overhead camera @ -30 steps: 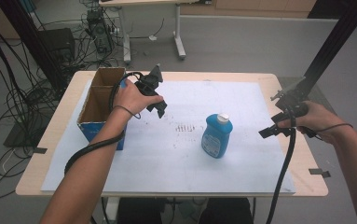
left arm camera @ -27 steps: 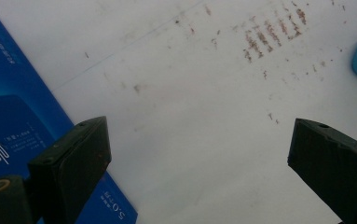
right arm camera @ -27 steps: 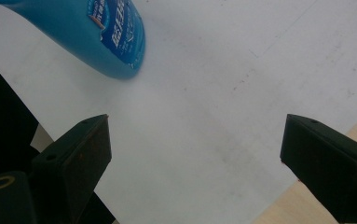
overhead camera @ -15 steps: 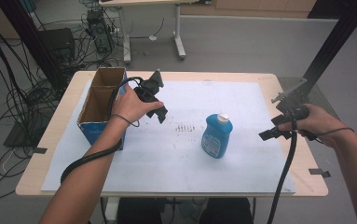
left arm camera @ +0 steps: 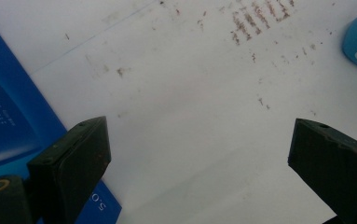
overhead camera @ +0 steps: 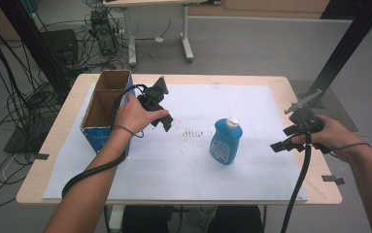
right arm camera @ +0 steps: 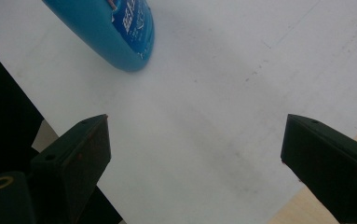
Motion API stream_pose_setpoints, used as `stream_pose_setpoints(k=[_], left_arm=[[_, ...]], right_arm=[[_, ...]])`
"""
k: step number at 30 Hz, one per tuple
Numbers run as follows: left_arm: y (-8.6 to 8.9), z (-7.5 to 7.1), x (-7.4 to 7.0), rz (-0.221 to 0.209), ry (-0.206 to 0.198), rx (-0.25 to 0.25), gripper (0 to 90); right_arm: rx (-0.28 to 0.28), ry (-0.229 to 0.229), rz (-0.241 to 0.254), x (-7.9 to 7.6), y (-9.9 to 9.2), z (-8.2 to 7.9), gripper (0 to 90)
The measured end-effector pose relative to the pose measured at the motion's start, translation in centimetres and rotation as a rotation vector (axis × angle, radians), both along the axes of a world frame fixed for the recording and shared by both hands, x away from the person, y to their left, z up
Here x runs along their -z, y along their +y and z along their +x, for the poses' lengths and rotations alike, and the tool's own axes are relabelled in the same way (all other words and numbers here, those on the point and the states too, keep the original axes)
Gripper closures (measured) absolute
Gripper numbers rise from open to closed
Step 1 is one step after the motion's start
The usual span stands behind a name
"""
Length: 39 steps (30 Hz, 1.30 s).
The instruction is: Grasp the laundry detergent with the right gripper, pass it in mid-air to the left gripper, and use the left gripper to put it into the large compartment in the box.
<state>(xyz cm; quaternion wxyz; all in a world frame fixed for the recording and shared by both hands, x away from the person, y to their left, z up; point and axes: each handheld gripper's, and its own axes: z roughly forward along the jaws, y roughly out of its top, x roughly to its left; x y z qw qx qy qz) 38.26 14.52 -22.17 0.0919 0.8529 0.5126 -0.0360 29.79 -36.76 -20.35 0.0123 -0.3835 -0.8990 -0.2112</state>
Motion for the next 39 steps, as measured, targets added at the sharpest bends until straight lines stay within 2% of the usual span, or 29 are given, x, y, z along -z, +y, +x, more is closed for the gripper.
stream_pose_setpoints(k=[14, 26, 39], left_arm=[[-0.2, -1.1, 0.4, -0.011, -0.013, 0.006, 6.1], [-0.2, -1.5, 0.8, -0.014, -0.005, 0.005, 6.1], [-0.1, -1.5, 1.2, -0.02, 0.002, -0.001, 6.1]], right_arm=[[0.009, -0.035, 0.028, 0.8, -0.7, -1.8, 7.7], [0.017, -0.069, 0.065, 2.3, -1.5, -3.4, 7.3], [0.031, -0.085, 0.116, 4.2, -1.9, -4.9, 6.9]])
